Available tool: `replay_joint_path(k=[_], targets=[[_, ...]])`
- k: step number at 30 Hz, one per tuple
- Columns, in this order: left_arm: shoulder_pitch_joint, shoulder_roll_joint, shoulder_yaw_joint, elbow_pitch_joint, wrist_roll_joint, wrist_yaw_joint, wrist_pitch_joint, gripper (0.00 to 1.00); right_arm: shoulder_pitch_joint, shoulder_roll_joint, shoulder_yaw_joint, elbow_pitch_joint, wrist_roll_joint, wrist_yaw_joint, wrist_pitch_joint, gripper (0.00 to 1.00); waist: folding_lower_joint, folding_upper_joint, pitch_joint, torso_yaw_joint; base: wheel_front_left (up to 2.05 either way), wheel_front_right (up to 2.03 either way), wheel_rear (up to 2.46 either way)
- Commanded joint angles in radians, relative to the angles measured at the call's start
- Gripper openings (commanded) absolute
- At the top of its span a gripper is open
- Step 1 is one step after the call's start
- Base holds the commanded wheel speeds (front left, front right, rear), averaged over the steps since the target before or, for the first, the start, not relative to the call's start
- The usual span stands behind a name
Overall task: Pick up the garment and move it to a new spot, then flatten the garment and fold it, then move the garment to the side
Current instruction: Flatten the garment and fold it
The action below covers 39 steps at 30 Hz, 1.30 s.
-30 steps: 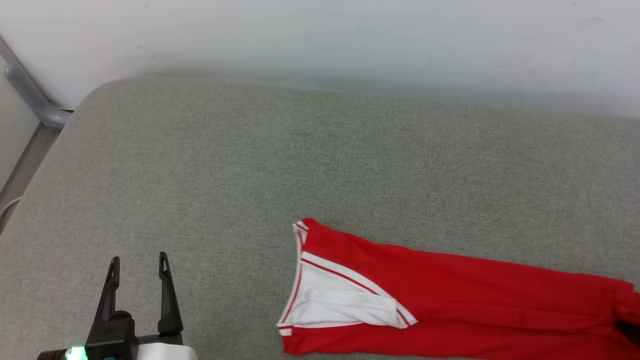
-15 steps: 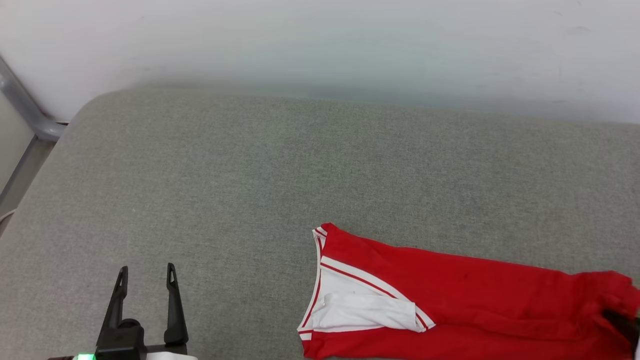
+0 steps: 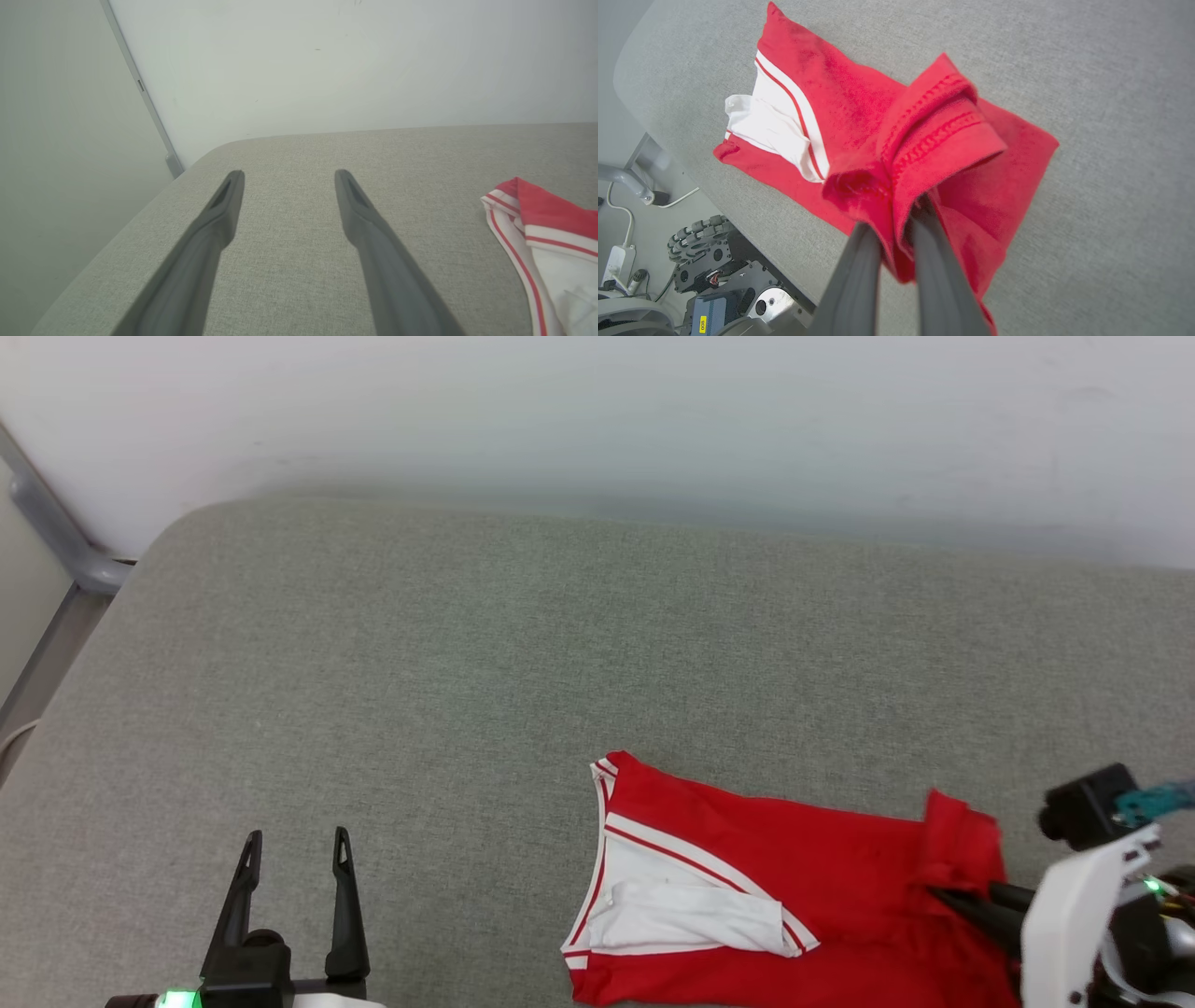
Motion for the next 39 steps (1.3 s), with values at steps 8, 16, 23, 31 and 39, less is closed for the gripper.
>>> replay_joint_path(k=[8,16,23,31,39], targets=[[-0.038,0.002,-0.021,0.008,-0.001,0.003,-0.003,1.0,-0.175,0.015,0.203,-0.025,-0.02,-0.001,0.02,0.0,0.0,0.0,0.029,0.03,0.0,0.0,0.0],[-0.063,0.0,-0.032,0.017,-0.009,0.003,-0.002,1.0,-0.354,0.055,0.408,0.067,-0.038,-0.001,-0.025,0.0,0.0,0.0,0.058,0.061,0.0,0.0,0.0],[-0.087,-0.005,-0.04,0.023,-0.013,-0.003,-0.003,1.0,-0.505,0.112,0.568,0.201,-0.057,-0.001,-0.097,0.0,0.0,0.0,0.086,0.085,0.0,0.0,0.0],[-0.116,-0.014,-0.046,0.027,-0.018,-0.006,-0.003,1.0,-0.639,0.167,0.704,0.386,-0.091,-0.001,-0.158,0.0,0.0,0.0,0.133,0.109,0.0,0.0,0.0],[-0.134,-0.021,-0.049,0.037,-0.017,-0.008,-0.003,1.0,-0.678,0.188,0.846,0.566,-0.081,-0.001,-0.154,0.0,0.0,0.0,0.152,0.122,0.0,0.0,0.0]])
